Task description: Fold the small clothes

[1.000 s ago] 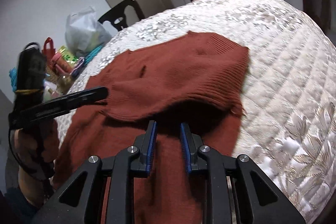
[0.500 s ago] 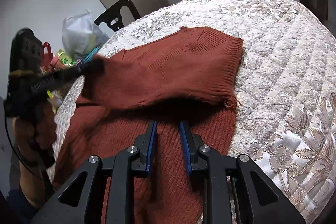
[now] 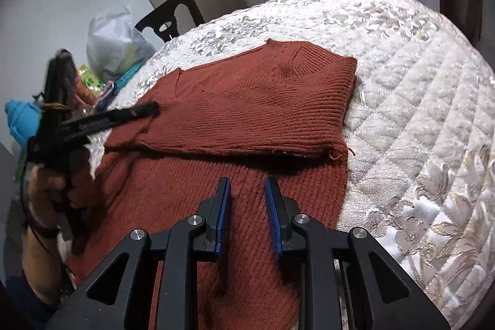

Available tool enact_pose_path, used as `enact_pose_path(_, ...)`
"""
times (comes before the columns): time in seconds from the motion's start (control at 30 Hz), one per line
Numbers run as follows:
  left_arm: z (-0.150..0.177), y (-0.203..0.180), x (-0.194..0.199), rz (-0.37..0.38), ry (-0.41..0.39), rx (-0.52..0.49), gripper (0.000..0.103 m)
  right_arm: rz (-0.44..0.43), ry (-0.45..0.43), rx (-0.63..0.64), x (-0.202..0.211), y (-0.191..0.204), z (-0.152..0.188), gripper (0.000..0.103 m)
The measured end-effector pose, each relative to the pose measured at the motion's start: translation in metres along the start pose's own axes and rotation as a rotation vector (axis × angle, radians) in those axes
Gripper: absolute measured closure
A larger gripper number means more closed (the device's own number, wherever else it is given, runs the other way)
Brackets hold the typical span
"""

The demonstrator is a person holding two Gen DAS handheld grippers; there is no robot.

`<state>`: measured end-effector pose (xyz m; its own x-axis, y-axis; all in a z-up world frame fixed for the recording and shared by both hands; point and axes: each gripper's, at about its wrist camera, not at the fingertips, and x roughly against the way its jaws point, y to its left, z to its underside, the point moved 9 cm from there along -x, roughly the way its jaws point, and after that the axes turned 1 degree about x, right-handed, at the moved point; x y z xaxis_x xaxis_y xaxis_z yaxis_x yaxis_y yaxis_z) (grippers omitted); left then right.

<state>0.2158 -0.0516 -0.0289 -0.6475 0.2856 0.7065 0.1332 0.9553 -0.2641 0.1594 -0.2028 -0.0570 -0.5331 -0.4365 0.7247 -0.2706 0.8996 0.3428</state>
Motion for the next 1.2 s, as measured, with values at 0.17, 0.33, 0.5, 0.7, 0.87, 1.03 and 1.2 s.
enact_pose_path(0.17, 0.008, -0.024, 0.011, 0.048, -0.007, -0.074, 0.087, 0.031, -0.079, 0.027, 0.013, 0.004, -0.018, 0.08)
enact_pose_path(0.33, 0.032, -0.033, -0.016, 0.037, 0.063, -0.131, 0.087, 0.081, -0.08, 0.038, 0.007, -0.007, -0.032, 0.08)
enact_pose_path(0.5, 0.032, -0.029, -0.011, 0.03, 0.072, -0.126, 0.086, 0.099, -0.025, -0.019, 0.0, -0.031, -0.026, 0.088)
enact_pose_path(0.7, 0.003, -0.036, -0.011, -0.007, 0.012, -0.126, 0.086, 0.082, -0.074, -0.04, 0.007, -0.036, -0.048, 0.088)
enact_pose_path(0.87, 0.002, -0.026, -0.041, -0.033, 0.066, -0.117, 0.085, 0.101, -0.032, -0.076, -0.021, -0.058, -0.061, 0.088)
enact_pose_path(1.03, -0.003, -0.022, -0.033, -0.049, 0.049, -0.107, 0.085, 0.142, -0.068, -0.113, -0.012, -0.07, -0.071, 0.088)
enact_pose_path(1.2, -0.003, -0.015, -0.042, -0.059, 0.05, -0.124, 0.084, 0.153, -0.037, -0.059, -0.024, -0.068, -0.07, 0.087)
